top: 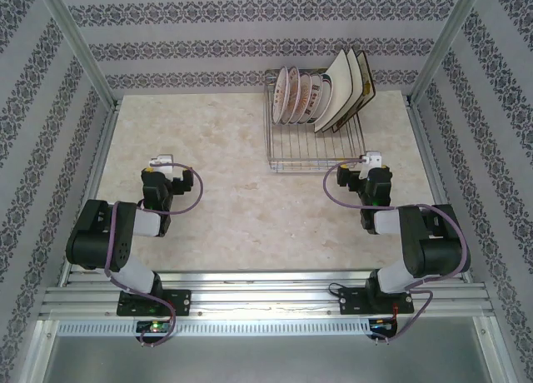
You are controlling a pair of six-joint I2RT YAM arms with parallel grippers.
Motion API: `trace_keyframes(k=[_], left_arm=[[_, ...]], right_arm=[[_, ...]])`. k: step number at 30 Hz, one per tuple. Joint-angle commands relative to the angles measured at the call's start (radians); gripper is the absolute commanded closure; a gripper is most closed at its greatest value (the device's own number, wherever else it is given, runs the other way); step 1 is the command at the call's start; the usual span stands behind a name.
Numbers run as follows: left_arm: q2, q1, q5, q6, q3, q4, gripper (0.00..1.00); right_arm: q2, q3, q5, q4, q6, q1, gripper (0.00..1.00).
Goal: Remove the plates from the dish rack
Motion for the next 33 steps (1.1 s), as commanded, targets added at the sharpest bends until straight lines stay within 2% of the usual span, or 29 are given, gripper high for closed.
trace_keyframes(k=[1, 33], left_arm=[[0.006, 0.010, 0.013, 0.004, 0.015, -0.013, 0.00], [-0.014, 0.009, -0.008, -0.002, 0.010, -0.014, 0.00]], right_arm=[[-0.007, 0.020, -0.012, 0.015, 0.000, -0.003, 0.02], [-0.034, 0.005, -0.009, 0.032, 0.002, -0.004, 0.02]])
